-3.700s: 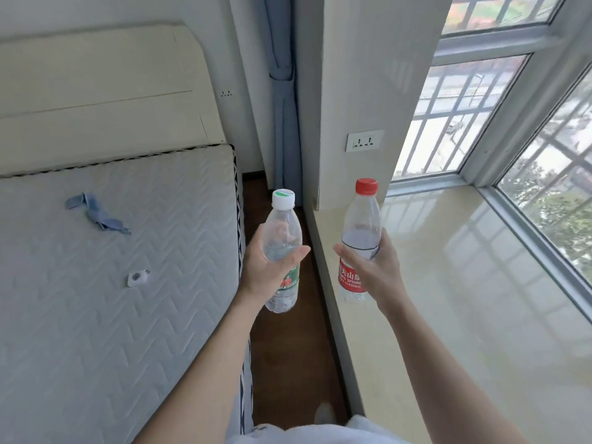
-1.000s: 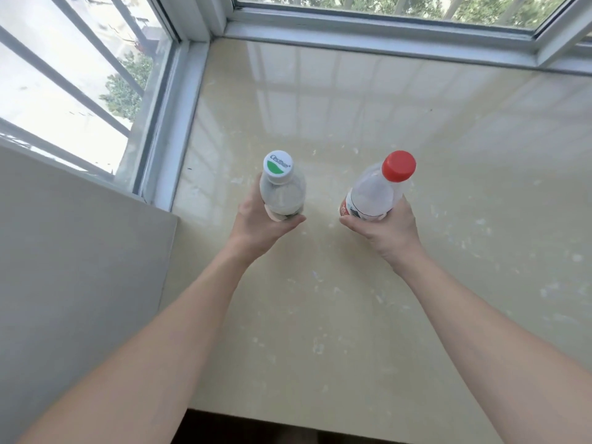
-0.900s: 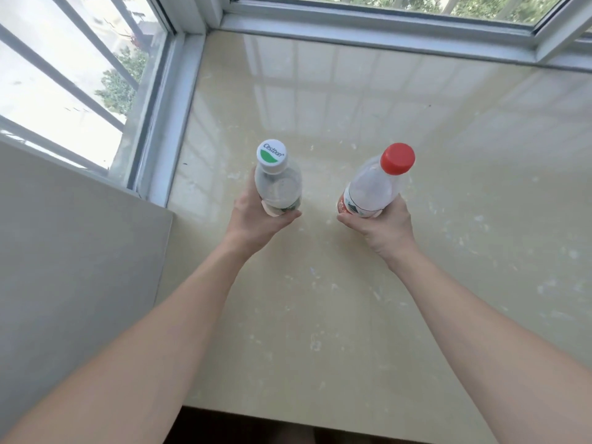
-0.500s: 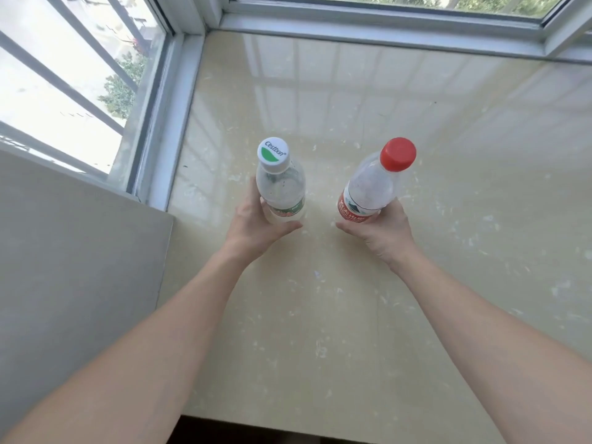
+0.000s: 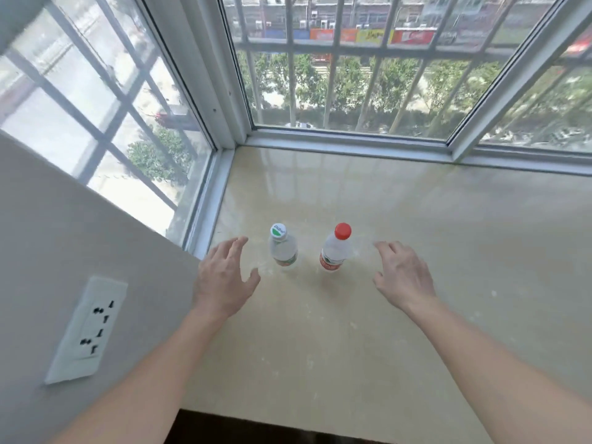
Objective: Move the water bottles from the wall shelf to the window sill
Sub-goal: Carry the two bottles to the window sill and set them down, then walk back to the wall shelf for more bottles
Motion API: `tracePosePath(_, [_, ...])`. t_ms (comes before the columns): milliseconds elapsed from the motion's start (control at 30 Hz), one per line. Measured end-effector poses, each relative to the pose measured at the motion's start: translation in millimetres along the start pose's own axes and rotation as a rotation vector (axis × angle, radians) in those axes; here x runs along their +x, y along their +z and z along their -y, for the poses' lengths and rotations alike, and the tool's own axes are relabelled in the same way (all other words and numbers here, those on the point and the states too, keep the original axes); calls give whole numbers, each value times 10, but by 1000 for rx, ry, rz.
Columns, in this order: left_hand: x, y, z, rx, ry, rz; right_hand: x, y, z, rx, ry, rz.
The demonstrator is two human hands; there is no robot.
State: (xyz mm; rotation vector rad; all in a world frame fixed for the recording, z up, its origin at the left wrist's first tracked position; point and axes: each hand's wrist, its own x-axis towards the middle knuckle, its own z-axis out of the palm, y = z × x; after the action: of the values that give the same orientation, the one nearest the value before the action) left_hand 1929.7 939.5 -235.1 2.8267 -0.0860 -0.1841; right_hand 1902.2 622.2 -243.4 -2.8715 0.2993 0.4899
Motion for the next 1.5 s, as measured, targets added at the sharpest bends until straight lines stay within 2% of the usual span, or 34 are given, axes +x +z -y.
tracePosePath(267, [-122, -1192, -894, 88, 163, -168, -374, -1457, 329, -50, -192, -311])
tracePosePath(467, [-268, -1742, -1426, 234, 280, -268, -771, -2168, 537, -3, -334, -579])
tracePosePath(633, [-382, -1910, -1667, 254, 322, -353, -978, -2378, 488, 15, -344, -640])
tracePosePath(833, [-466, -1994, -1841, 226, 330, -371, -1095, -2387, 304, 6, -310, -636])
tracePosePath(1133, [-461, -1821, -2407, 184, 468, -324, -1388, -2345, -277, 30, -141, -634])
tracePosePath(1500, [-743, -1307, -3220, 77, 886, -150, -2357, -1995, -1042, 61, 346, -708])
